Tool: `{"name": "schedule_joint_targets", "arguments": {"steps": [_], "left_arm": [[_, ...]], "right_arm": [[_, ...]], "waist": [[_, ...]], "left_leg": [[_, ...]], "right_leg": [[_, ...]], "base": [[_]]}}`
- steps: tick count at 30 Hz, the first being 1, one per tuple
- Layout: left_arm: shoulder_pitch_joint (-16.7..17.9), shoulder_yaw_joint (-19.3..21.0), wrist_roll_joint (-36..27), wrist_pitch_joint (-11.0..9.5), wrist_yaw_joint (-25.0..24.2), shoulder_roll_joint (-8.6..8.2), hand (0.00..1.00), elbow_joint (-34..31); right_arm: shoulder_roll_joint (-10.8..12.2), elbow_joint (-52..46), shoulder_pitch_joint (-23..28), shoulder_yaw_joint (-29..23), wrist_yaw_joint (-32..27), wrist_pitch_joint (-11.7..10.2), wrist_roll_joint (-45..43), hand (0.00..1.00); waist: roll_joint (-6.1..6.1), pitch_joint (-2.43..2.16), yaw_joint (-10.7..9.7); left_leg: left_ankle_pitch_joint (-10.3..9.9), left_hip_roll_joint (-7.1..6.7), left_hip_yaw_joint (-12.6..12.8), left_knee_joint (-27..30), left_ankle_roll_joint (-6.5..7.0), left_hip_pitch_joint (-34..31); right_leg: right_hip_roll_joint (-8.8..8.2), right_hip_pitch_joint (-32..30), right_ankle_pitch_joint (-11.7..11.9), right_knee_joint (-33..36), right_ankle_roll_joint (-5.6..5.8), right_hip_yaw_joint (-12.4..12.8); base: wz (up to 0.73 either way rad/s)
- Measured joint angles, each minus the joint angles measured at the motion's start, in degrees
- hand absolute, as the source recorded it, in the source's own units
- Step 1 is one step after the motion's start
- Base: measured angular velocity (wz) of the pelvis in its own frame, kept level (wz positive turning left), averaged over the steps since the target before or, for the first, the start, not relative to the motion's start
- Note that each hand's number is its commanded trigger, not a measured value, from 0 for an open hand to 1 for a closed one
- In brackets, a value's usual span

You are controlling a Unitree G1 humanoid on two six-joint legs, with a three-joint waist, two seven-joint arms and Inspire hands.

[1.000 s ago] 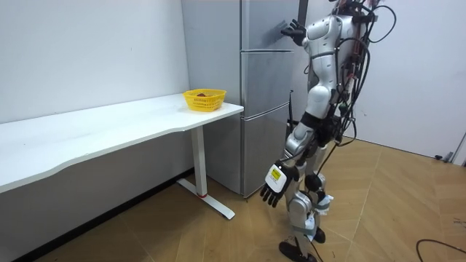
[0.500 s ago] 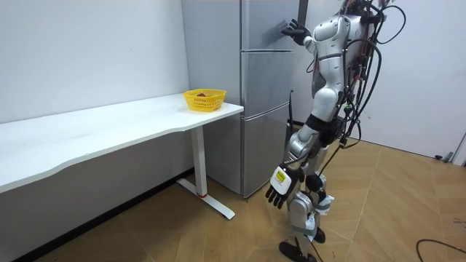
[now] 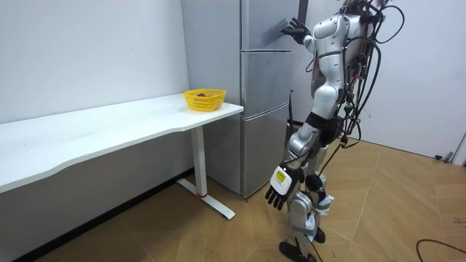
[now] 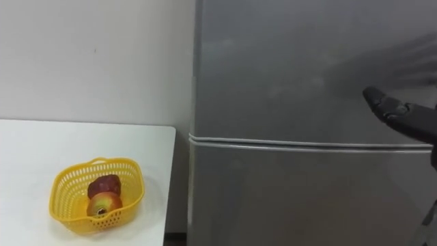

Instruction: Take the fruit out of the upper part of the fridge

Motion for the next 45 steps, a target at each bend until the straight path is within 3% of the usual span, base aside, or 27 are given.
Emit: {"name": "schedule_joint_targets", "arguments": {"steps": [3, 7, 9, 13, 16, 17, 19, 20, 23, 25, 27, 28, 31, 33, 37, 41, 45], "left_arm": [[0.23, 1.26, -0.96, -0.86, 0.08, -0.03, 0.0, -0.06], [0.35, 1.65, -1.34, -1.56, 1.98, 0.47, 0.0, -0.27], [0.96, 1.62, -1.35, -2.05, 3.47, 0.44, 0.0, -0.76], [1.0, 1.72, -1.32, -2.1, 5.35, 0.61, 0.0, -1.0], [0.71, 1.8, -1.25, -1.97, 6.17, 0.53, 0.0, -2.14], [0.91, 1.81, -1.34, -1.74, 6.18, 0.4, 0.0, -2.34], [0.82, 1.82, -1.33, -1.15, 6.17, 0.27, 0.0, -2.36], [0.8, 1.84, -1.39, -0.69, 6.19, 0.17, 0.0, -2.56], [0.04, 1.56, -1.89, 0.97, 6.29, -1.28, 0.0, -2.48], [-0.62, 1.43, -2.15, 1.65, 6.27, -1.44, 0.0, -2.45], [-1.14, 1.67, -1.78, 2.32, 6.14, -1.91, 0.0, -2.4], [-1.16, 1.67, -1.76, 2.38, 6.09, -2.11, 0.0, -2.31], [-1.42, 1.74, -1.39, 2.42, 5.72, -3.11, 0.0, -2.38], [-1.51, 1.44, -1.42, 2.67, 5.66, -4.0, 0.0, -1.3], [-2.67, 0.18, -1.24, 5.0, 5.11, -4.07, 0.0, 0.33], [-3.6, -1.86, -0.93, 6.32, 4.48, -3.62, 0.0, 0.89], [-3.96, -4.25, -0.92, 7.25, 4.09, -3.73, 0.0, 1.19]], "right_arm": [[-1.97, -4.46, 0.56, -3.88, -2.96, -0.51, -0.28, 0.0], [-3.66, -4.97, 2.61, -11.01, -7.78, -3.45, 5.15, 0.0], [-3.65, -4.9, 7.5, -14.7, -10.04, -3.68, 8.92, 0.0], [-3.39, -0.12, 14.97, -16.34, -11.42, -4.29, 18.6, 0.0], [-0.15, 5.33, 20.64, -19.11, -12.33, -3.7, 26.3, 0.0], [1.24, 8.07, 22.3, -19.86, -12.39, -3.61, 28.93, 0.0], [2.57, 16.45, 23.11, -20.4, -12.1, -3.67, 31.59, 0.0], [3.93, 22.71, 23.14, -20.36, -11.98, -3.55, 32.66, 0.0], [8.56, 34.5, 24.97, -19.13, -11.51, -3.02, 35.97, 0.0], [11.91, 44.21, 25.19, -17.91, -10.26, -1.33, 38.22, 0.0], [16.1, 54.86, 25.61, -17.98, -8.74, 1.75, 39.89, 0.0], [16.85, 56.87, 25.75, -17.91, -8.31, 2.24, 39.74, 0.0], [18.46, 67.58, 26.57, -14.91, -3.71, 4.18, 32.9, 0.0], [18.72, 73.43, 27.04, -8.86, -1.32, 5.85, 22.15, 0.0], [19.36, 77.46, 28.37, -1.29, 3.28, 9.28, 3.24, 0.0], [19.33, 78.28, 27.42, 6.42, 5.73, 10.97, -12.86, 0.0], [19.34, 80.42, 25.41, 10.78, 7.48, 11.89, -19.01, 0.0]], "waist": [[-0.38, -0.11, -1.23], [-0.82, -0.32, -2.43], [-0.84, -0.27, -3.3], [-0.41, -0.03, -4.61], [0.35, 0.06, -4.89], [1.36, -0.12, -4.94], [2.15, -0.27, -5.0], [2.15, -0.22, -5.07], [3.94, -0.34, -4.81], [4.16, -0.31, -5.28], [4.11, -0.23, -5.47], [4.2, -0.21, -5.53], [4.07, -0.16, -6.19], [4.24, -0.08, -5.06], [4.47, 0.08, -4.22], [4.71, 0.16, -2.42], [5.15, 0.32, -0.96]], "left_leg": [[0.0, -0.01, -0.22, -0.24, -0.01, -0.15], [-0.01, 0.05, -0.07, -0.3, -0.02, -0.62], [-0.03, 0.43, 0.28, -0.34, -0.03, -0.44], [-0.07, 0.55, 1.66, -0.87, -0.03, 0.04], [-0.53, 0.65, 1.79, -1.72, -0.01, -0.19], [-0.55, 0.58, 1.86, -1.84, 0.02, -0.36], [-0.6, 0.54, 2.26, -1.77, 0.06, -0.3], [-0.58, 0.52, 2.62, -1.8, 0.04, -0.11], [-0.47, 0.49, 3.15, -1.85, -0.04, 0.17], [-0.22, 0.5, 3.03, -1.77, -0.23, 0.17], [-0.09, 0.51, 2.92, -2.0, -0.43, 1.19], [-0.09, 0.48, 2.92, -1.92, -0.43, 1.34], [-0.1, 0.38, 2.6, -1.97, -0.45, 1.63], [-0.11, 0.4, 3.12, -1.96, -0.45, 1.94], [-0.11, 0.3, 2.51, -1.99, -0.45, 2.08], [-0.11, 0.3, 2.06, -1.96, -0.45, 2.26], [-0.12, 0.25, 1.34, -1.98, -0.46, 3.22]], "right_leg": [[0.09, 0.24, -0.08, -1.37, 0.14, -0.23], [0.15, 0.41, -0.06, -1.87, 0.16, -0.19], [0.17, 0.47, -0.04, -1.81, 0.16, 0.12], [0.31, 0.64, -0.03, -1.88, 0.17, 1.22], [0.64, -0.18, -0.02, -1.64, 0.19, 1.54], [0.62, -0.38, -0.01, -1.73, 0.21, 1.86], [0.66, -0.39, 0.02, -1.8, 0.25, 2.19], [0.78, -0.4, 0.03, -1.75, 0.25, 2.52], [0.91, -0.41, 0.02, -1.71, 0.23, 3.12], [0.9, -0.31, -0.12, -1.74, 0.09, 2.95], [0.88, 0.47, -0.7, -1.82, -0.09, 2.57], [0.83, 0.57, -0.94, -1.9, -0.05, 2.56], [0.7, 0.96, -1.51, -1.86, 0.03, 2.13], [0.82, 0.93, -1.59, -1.92, 0.04, 2.99], [0.76, 1.86, -1.38, -2.88, 0.09, 2.19], [0.81, 2.05, -1.35, -3.09, 0.05, 2.19], [0.79, 3.45, -1.27, -3.9, 0.04, 1.28]], "base": [[0.12], [0.01], [-0.08], [-0.17], [-0.05], [-0.08], [-0.07], [-0.15], [-0.08], [0.05], [0.07], [0.08], [0.13], [-0.15], [0.07], [-0.01], [0.11]]}}
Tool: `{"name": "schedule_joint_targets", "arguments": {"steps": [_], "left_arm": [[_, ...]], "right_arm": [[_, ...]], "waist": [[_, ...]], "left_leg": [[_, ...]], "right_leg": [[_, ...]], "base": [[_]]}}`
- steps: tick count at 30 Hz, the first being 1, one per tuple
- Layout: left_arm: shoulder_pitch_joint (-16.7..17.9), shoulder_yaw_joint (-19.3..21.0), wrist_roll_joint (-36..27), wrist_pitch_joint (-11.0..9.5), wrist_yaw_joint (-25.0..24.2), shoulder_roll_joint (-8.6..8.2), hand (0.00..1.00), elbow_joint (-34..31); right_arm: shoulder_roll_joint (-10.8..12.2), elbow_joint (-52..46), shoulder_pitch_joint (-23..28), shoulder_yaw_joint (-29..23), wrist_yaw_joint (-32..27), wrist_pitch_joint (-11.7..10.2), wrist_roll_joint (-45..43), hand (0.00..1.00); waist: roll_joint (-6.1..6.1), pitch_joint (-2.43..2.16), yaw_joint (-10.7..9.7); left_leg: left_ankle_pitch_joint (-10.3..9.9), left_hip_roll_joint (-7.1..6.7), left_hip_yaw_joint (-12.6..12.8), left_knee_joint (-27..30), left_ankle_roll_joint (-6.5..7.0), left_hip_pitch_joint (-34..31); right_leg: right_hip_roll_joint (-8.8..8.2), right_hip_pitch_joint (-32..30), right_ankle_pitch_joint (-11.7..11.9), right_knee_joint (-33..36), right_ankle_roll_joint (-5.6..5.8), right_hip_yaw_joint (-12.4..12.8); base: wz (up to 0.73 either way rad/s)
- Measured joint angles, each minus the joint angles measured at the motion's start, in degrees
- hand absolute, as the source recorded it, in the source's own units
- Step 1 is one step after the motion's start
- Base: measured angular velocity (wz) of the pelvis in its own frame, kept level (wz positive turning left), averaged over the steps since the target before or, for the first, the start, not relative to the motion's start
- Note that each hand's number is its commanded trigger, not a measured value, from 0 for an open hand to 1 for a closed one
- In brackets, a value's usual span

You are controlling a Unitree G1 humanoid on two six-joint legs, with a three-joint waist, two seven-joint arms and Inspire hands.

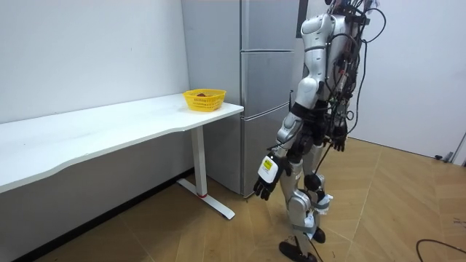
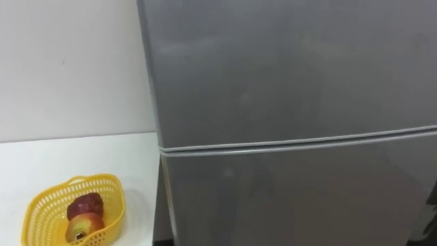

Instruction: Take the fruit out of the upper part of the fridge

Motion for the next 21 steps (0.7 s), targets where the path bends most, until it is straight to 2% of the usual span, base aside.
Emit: {"name": "schedule_joint_targets", "arguments": {"steps": [3, 11, 21], "left_arm": [[0.08, -0.01, -0.02, 0.9, -1.13, -0.32, 0.0, -0.02], [0.14, 0.12, 0.32, 1.15, -2.99, -0.3, 0.0, 0.55], [0.26, 0.13, 1.34, 1.87, -4.39, -0.41, 0.0, 0.76]], "right_arm": [[0.04, -0.35, -1.44, 0.53, 1.37, 0.52, -0.12, 0.0], [0.3, -0.87, -2.5, 1.49, 4.01, 0.26, -1.7, 0.0], [0.43, -0.6, -1.75, 2.92, 7.17, 0.91, -2.1, 0.0]], "waist": [[0.27, 0.25, 1.01], [-0.21, 0.4, 1.39], [-0.21, 0.46, 1.45]], "left_leg": [[0.0, 0.06, -0.1, 0.01, 0.0, -0.08], [0.0, -0.04, -0.68, 0.0, 0.0, -0.15], [0.0, -0.06, -1.01, 0.01, 0.0, -0.04]], "right_leg": [[0.03, 0.04, -0.03, -0.1, -0.04, -0.11], [0.07, 0.97, -0.04, -0.75, -0.05, -0.51], [0.0, 1.37, -0.13, -0.88, -0.05, -0.92]], "base": [[0.01], [0.04], [0.0]]}}
